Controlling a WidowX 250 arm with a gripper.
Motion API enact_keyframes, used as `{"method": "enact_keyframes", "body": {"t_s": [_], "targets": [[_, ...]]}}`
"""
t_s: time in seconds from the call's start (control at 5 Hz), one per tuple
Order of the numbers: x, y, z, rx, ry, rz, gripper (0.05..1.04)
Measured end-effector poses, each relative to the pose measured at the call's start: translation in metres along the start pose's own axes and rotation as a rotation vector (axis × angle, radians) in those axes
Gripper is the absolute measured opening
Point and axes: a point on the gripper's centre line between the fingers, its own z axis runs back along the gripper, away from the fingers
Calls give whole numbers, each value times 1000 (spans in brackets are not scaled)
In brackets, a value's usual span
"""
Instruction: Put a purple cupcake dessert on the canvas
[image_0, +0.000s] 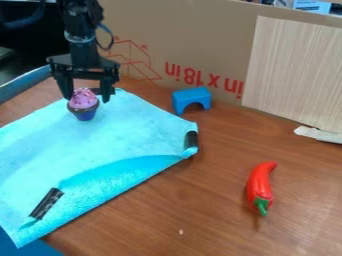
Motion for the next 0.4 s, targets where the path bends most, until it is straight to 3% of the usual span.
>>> {"method": "enact_keyframes", "body": {"t_s": [0.4], "targets": [[1,5,75,-130,-108,-28,999]]}}
